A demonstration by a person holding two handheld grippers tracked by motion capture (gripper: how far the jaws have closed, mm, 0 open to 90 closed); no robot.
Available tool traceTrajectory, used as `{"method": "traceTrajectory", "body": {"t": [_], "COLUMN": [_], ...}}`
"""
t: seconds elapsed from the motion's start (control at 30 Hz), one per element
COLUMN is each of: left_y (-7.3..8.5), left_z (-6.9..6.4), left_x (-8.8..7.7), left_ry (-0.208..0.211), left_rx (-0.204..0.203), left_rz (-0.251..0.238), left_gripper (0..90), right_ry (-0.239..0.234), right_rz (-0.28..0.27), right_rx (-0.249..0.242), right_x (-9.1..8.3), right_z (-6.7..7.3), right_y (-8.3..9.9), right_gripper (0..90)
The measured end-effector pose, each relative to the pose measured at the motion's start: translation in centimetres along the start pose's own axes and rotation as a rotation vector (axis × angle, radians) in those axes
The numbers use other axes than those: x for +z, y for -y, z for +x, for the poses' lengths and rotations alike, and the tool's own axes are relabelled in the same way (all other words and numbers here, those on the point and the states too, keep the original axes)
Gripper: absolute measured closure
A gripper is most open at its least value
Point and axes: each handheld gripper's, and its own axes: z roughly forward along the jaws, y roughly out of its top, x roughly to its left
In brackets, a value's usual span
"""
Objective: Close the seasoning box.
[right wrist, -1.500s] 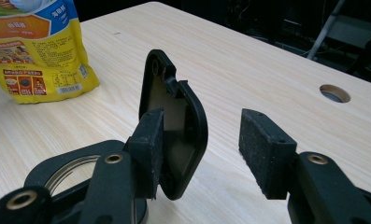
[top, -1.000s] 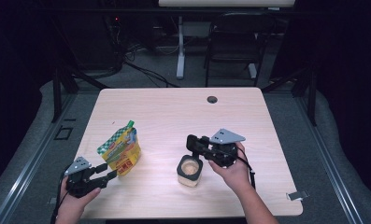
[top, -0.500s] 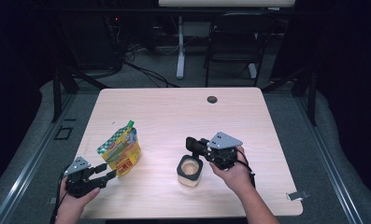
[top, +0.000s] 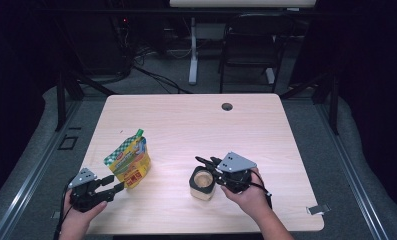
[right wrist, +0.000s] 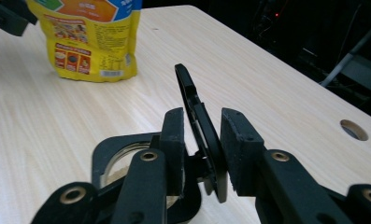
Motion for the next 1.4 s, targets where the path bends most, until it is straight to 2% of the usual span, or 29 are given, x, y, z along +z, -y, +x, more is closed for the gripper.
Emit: {"method": "traceTrajectory", "body": {"t": [0.27,0.4,0.63,1.0,1.27,1.4], "left_y": [0.0,0.0,0.1,0.1,0.2,0.2], "left_z": [0.1,0.1,0.2,0.4,0.8,0.9], "left_x": [-0.2,-0.4,-0.6,-0.9,-1.1,-1.4], "left_ry": [-0.002,-0.007,-0.008,-0.020,-0.030,-0.036], "left_rx": [-0.005,-0.006,-0.013,-0.023,-0.033,-0.036], "left_rz": [-0.010,-0.010,-0.021,-0.027,-0.037,-0.038], "left_gripper": [47.0,47.0,47.0,47.0,47.0,47.0], "right_ry": [-0.061,-0.077,-0.115,-0.093,-0.061,-0.036], "right_rz": [0.011,0.022,0.014,0.009,0.012,0.005], "right_rx": [0.045,0.057,0.111,0.133,0.156,0.187], "right_x": [-0.5,-0.8,-1.2,-1.7,-2.2,-2.7], "right_z": [0.9,1.1,1.4,1.4,0.4,-0.3], "right_y": [0.7,1.1,1.3,1.5,2.0,2.4], "right_gripper": [63.9,60.1,55.1,52.5,50.7,50.5]}}
